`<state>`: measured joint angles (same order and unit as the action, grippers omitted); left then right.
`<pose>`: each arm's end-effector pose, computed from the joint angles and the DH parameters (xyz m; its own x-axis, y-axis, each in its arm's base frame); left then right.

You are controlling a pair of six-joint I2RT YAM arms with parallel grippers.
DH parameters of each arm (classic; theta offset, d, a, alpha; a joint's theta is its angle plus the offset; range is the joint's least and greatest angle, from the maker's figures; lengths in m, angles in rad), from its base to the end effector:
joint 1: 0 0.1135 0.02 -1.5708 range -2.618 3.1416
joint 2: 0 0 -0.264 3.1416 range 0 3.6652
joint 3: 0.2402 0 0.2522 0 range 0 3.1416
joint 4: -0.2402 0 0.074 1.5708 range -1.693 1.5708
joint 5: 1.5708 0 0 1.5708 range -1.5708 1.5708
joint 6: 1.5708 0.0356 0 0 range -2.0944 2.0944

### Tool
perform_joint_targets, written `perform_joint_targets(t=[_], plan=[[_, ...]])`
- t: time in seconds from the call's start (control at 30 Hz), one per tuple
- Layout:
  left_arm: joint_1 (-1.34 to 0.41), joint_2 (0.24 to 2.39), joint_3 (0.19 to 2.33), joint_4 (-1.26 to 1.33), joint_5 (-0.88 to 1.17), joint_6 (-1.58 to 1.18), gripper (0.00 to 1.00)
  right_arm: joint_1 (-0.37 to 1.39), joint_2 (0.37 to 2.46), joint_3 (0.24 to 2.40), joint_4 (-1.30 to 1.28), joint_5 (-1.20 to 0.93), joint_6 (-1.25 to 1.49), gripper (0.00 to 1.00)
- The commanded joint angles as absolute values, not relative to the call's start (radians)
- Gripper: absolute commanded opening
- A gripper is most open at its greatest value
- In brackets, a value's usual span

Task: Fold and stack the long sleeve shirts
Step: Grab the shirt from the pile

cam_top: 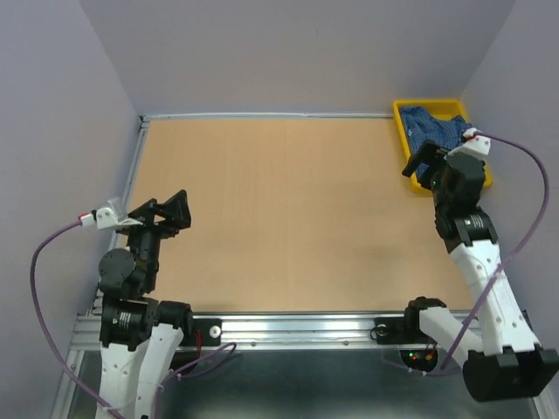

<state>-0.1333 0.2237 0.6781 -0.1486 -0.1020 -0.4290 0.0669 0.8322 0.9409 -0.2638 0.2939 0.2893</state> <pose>0.0606 -0.0045 0.3664 0.2564 -0.4519 -0.8544 0.1568 0.8917 -0.4245 0.1863 0.0021 0.3782 -0.0845 0.2680 -0.9597 0.2564 0.9366 0.2390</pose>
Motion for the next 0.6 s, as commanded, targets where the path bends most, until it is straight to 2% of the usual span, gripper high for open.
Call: perform_joint_targets(t=[0.0,0.2,0.57], plan=[[-0.130,0.345,0.669,-0.120,-0.040,-0.431,0.99,0.072,1.001,1.095,-0.290,0.423,0.322,1.00],[-0.130,0.454,0.653,-0.113,-0.006,-0.399,0.99,0.055,1.348,1.264,-0.322,0.696,0.321,1.00],[-0.130,0.526,0.543,-0.014,0.106,-0.288,0.99,-0.170,1.814,1.580,-0.353,0.598,0.474,1.00]])
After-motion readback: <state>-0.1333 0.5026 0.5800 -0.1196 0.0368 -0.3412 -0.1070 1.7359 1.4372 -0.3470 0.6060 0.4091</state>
